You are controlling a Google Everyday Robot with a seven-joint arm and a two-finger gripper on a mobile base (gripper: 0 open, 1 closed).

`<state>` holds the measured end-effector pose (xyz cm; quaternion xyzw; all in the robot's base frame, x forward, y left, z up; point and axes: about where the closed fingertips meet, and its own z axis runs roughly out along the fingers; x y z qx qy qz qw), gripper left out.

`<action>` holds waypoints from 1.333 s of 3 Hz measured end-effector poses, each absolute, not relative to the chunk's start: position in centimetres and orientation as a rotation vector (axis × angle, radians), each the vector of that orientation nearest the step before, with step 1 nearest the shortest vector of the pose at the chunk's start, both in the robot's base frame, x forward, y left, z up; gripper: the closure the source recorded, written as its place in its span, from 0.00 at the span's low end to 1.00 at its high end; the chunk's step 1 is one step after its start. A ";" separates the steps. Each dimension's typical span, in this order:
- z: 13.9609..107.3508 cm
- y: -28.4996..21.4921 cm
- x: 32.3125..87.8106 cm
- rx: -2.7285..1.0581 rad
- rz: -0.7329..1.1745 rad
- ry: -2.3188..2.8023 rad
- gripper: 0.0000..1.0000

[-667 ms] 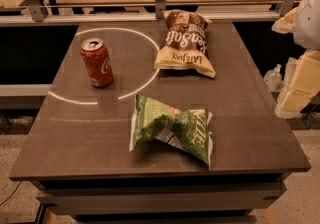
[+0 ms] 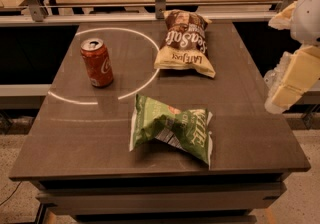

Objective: Pick coke can

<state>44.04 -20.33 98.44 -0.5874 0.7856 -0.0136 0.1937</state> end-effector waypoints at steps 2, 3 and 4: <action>98.9 -13.4 46.1 -1.386 0.229 2.118 0.00; 98.9 -9.6 47.3 -1.318 0.313 2.029 0.00; 98.7 -5.6 48.0 -1.267 0.407 1.926 0.00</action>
Offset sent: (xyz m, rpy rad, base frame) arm 0.0410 0.1138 0.0036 0.4962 -0.0584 -0.1183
